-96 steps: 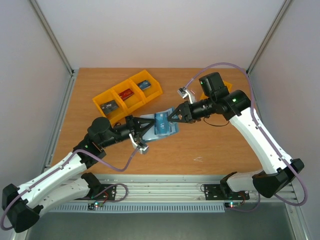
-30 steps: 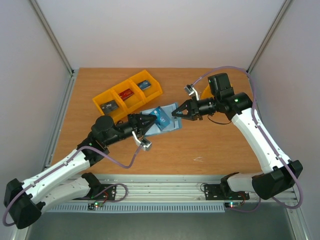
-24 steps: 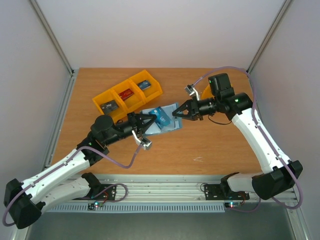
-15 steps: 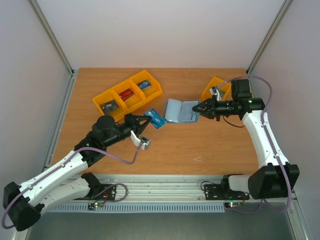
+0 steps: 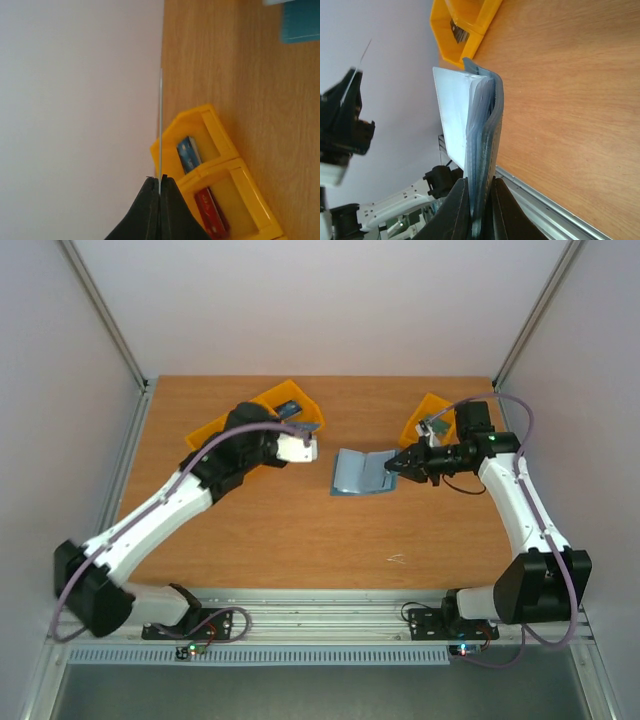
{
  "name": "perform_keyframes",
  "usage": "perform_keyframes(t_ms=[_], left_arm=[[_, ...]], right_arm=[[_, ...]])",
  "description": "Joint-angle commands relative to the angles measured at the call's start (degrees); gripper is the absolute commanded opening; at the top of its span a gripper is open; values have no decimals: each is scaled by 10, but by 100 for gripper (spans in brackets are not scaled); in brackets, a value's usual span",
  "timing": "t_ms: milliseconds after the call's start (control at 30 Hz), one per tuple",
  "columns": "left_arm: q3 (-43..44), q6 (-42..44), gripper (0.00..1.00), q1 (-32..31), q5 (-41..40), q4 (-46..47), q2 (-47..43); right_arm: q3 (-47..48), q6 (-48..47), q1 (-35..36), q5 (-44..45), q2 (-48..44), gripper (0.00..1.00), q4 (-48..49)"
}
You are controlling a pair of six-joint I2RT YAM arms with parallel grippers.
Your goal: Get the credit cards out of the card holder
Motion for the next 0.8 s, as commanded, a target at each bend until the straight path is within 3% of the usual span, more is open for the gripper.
perform_keyframes(t_ms=[0,333,533,767], left_arm=[[125,-128,0,10,-87,-122,127],[461,-275,0,57,-201,-209,427],[526,-293,0,76,-207,-196,526],[635,-303,0,107,-224,-219,626]], right_arm=[[31,-31,0,-25,43,1,18],[90,-76,0,7,126,1,-46],[153,-131,-4,31,158,1,-127],[191,-145,-11,35,179,1,-150]])
